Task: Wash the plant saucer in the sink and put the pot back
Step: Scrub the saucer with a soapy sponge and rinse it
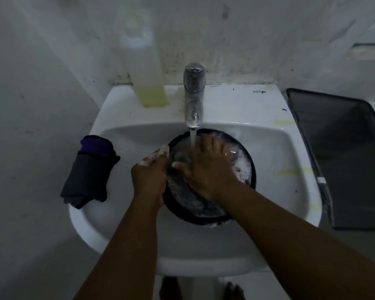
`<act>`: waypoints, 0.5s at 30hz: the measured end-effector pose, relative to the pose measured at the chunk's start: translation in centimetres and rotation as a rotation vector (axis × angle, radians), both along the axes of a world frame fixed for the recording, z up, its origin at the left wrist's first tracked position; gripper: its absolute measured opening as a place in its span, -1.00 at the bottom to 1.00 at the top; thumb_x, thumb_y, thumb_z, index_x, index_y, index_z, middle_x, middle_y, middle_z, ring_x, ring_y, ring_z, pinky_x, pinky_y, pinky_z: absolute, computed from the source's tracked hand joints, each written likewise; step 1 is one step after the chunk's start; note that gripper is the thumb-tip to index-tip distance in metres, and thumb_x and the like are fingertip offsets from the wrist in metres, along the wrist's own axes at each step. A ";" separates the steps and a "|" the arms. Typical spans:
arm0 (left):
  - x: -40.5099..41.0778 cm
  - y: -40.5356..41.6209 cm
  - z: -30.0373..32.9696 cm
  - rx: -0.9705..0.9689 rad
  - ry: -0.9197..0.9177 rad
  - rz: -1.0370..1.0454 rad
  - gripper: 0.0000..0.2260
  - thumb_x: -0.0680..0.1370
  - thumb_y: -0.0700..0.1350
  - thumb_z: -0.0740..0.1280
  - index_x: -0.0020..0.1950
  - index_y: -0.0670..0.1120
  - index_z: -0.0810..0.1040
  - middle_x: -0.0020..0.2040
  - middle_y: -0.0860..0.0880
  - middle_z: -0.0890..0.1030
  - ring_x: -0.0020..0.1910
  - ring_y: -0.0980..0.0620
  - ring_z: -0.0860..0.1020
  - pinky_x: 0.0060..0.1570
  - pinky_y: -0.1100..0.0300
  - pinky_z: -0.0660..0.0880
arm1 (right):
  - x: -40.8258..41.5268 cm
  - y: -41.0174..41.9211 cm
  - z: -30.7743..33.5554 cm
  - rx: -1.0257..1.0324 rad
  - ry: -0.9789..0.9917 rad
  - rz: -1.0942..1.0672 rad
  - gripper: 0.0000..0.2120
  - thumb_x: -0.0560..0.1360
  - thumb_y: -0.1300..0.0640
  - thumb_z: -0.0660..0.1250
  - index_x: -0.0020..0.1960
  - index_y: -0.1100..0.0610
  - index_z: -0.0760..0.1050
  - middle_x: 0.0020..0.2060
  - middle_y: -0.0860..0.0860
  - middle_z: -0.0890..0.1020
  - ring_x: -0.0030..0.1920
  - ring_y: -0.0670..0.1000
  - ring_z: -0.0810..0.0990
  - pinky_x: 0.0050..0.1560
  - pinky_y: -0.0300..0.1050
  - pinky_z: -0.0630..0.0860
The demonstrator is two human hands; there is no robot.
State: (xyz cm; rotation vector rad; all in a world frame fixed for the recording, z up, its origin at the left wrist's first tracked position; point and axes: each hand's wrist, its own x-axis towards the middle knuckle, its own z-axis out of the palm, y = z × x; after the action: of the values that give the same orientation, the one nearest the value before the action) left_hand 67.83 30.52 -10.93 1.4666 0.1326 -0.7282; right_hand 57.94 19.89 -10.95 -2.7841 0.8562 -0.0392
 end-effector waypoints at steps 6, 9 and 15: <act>1.0 0.5 0.1 -0.004 -0.021 0.005 -0.92 0.57 -0.03 0.48 0.05 0.02 0.68 -0.14 0.17 0.73 -0.07 0.18 0.71 -0.01 0.25 0.63 | -3.5 1.9 -1.9 0.043 -0.074 0.327 -0.35 0.58 -0.32 0.09 0.41 0.15 0.46 0.45 0.20 0.39 0.45 0.24 0.22 0.41 0.30 0.14; 0.8 0.5 0.0 -0.021 -0.009 0.006 -0.92 0.55 -0.03 0.50 0.02 0.04 0.69 -0.07 0.12 0.75 -0.01 0.14 0.71 0.08 0.19 0.62 | -3.3 -0.5 -2.0 -0.029 -0.054 0.204 -0.38 0.59 -0.32 0.11 0.33 0.14 0.51 0.39 0.22 0.45 0.37 0.31 0.35 0.36 0.36 0.31; 0.3 0.4 0.3 -0.040 -0.001 0.019 -0.88 0.58 -0.05 0.47 0.08 -0.04 0.69 -0.07 0.06 0.76 -0.02 0.08 0.73 -0.04 0.21 0.64 | -0.9 2.4 -0.8 -0.037 -0.041 0.259 -0.43 0.63 -0.28 0.02 0.37 0.09 0.45 0.34 0.18 0.41 0.27 0.25 0.35 0.19 0.18 0.32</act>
State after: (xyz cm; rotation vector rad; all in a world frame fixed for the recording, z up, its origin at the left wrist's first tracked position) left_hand 68.13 30.90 -10.61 1.4255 0.1305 -0.7109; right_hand 57.02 22.32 -11.76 -2.8936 0.4849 -0.0684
